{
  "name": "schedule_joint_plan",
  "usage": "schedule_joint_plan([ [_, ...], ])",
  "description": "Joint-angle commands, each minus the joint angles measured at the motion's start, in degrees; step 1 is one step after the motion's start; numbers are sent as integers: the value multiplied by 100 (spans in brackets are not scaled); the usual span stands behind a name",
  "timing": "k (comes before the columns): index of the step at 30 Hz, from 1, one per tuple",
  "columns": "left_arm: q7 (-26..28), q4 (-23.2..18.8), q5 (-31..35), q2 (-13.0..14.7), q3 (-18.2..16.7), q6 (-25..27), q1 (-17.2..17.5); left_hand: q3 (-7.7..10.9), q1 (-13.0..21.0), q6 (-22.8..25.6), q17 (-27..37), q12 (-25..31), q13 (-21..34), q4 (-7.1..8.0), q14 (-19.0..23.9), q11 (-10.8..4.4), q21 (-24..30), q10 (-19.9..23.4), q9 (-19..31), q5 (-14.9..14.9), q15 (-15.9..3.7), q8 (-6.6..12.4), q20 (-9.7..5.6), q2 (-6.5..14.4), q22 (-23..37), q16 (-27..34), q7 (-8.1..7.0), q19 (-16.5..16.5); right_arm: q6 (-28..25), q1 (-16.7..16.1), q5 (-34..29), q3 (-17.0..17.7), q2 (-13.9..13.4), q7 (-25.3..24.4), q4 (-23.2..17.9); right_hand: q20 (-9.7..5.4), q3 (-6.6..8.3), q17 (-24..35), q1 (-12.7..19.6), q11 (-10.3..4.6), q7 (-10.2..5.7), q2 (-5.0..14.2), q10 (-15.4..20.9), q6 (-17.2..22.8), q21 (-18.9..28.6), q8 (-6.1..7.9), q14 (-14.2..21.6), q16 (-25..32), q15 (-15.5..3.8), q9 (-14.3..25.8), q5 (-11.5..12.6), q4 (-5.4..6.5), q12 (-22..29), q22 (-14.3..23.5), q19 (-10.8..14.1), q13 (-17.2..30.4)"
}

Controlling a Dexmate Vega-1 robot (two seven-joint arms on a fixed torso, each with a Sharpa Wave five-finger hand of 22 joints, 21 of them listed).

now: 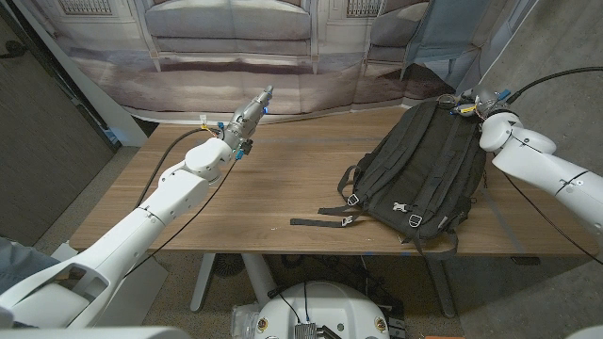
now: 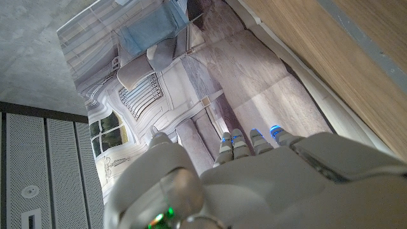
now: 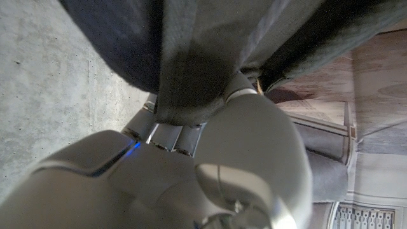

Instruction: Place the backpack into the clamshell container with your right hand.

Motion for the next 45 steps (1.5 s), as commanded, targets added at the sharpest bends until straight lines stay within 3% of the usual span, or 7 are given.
schedule_joint_plan([
  [1, 32, -48, 1, 25, -25, 34, -9, -28, 8, 4, 13, 27, 18, 12, -60, 7, 24, -35, 15, -27, 0, 0, 26, 55, 25, -1, 15, -235, 242, 232, -230, -247, 316, -27, 545, -864, 244, 12, 190, -221, -136, 210, 234, 115, 52, 23, 8, 1, -317, 5, 22, 151, -33, 11, -20, 24],
  [22, 82, -68, -64, 69, -106, -12, 140, -41, 17, 0, 12, 21, 18, 13, -66, 12, 24, -54, 15, -27, -3, -1, 5, 61, 24, -3, 27, -237, 193, 463, -446, -531, 651, -33, 997, -866, 241, 20, 192, -232, -166, 210, 245, 130, 79, -8, 36, -1, -318, -14, 19, 151, -70, 18, -15, 31],
  [45, 144, -140, -50, 73, -98, 31, 177, -54, 27, 0, 12, 21, 18, 13, -68, 1, 23, -57, 15, -28, -1, 0, 7, 71, 23, -4, 21, -243, 382, 528, -434, -586, 764, -91, 1254, -863, 232, 26, 199, -254, -189, 205, 261, 152, 107, -50, 53, -3, -319, -54, 16, 147, -110, 21, 1, 34],
])
